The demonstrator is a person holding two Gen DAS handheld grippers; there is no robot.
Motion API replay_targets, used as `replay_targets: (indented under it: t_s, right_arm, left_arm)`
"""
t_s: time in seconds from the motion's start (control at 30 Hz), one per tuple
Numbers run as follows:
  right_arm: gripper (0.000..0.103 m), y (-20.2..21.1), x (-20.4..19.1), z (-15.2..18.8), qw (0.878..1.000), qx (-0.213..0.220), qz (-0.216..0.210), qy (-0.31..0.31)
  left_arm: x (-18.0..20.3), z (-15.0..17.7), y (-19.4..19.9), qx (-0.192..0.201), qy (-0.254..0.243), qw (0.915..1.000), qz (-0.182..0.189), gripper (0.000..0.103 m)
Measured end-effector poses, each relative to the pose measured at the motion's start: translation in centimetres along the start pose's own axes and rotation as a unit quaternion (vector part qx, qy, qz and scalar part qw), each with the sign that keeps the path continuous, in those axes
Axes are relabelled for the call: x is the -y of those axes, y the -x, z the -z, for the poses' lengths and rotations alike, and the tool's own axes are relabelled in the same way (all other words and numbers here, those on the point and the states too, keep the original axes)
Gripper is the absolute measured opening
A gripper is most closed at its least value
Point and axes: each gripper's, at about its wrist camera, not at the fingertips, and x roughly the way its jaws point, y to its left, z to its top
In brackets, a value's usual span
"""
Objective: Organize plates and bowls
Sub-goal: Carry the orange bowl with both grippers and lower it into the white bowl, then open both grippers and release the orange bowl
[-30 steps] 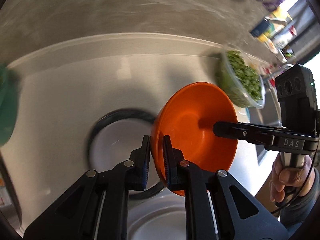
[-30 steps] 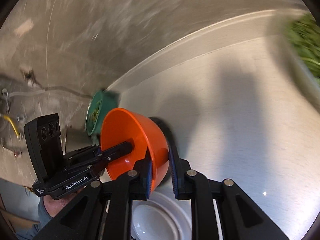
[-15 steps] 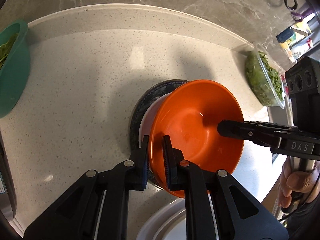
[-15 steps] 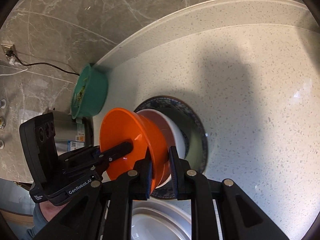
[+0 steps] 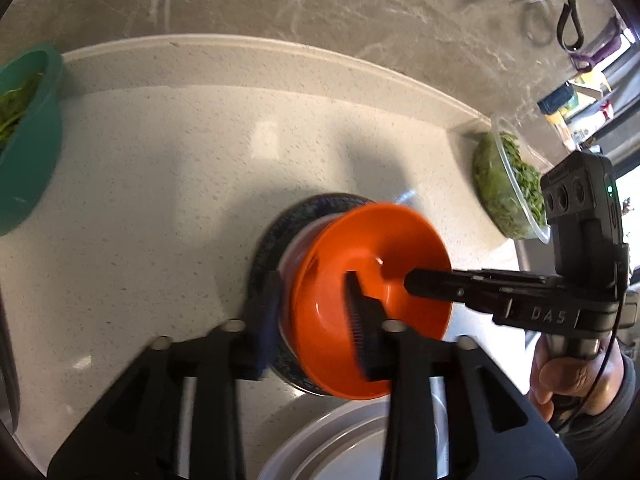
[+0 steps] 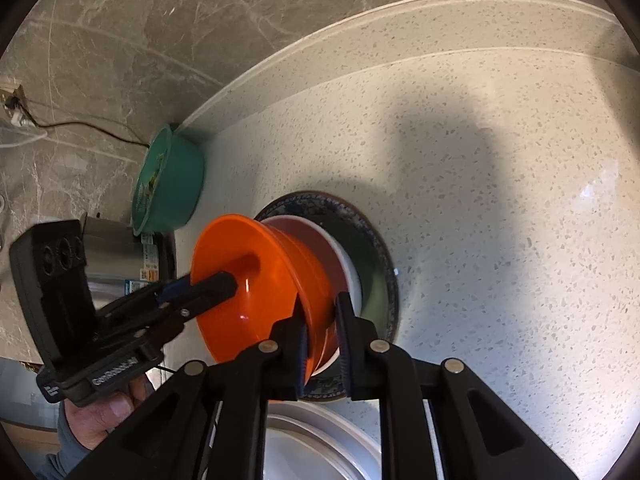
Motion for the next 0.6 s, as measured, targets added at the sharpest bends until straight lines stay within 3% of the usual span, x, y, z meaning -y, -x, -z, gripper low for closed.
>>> replay_targets:
  t_s: [0.07, 0.27, 0.37, 0.43, 0.5, 0.6]
  right_arm:
    - [0.018, -0.2, -0.4, -0.1, 1.000, 0.000, 0.003, 0.003]
    - [0.020, -0.3, -1.2, -0.3, 1.000, -0.002, 0.021, 0.017]
    - [0.034, 0.0, -1.7, -0.2, 0.999, -0.002, 0.026, 0.022]
    - [0.052, 0.3, -2.3, 0.0, 0.999, 0.001, 0.032, 0.031]
    - [0.062, 0.7, -3.0, 0.1, 0.998, 0.010, 0.049, 0.043]
    - [0.063, 0.9, -3.2, 0.2, 0.998, 0.012, 0.051, 0.044]
  left_arm:
    - [-0.2, 0.0, 0.6, 0.013, 0.009, 0.9998, 0.010, 0.060]
    - [-0.9, -0.1, 1.8, 0.032, 0.019, 0.9992, 0.016, 0.060]
    - [-1.6, 0.3, 2.4, 0.038, 0.031, 0.9986, 0.020, 0.064]
    - [-2.0, 0.5, 2.6, 0.040, 0.038, 0.9982, 0.021, 0.064]
    - [-2.4, 0.9, 2.7, 0.040, 0.043, 0.9980, 0.023, 0.064]
    - [-2.8, 1.2, 2.6, 0.040, 0.049, 0.9977, 0.023, 0.064]
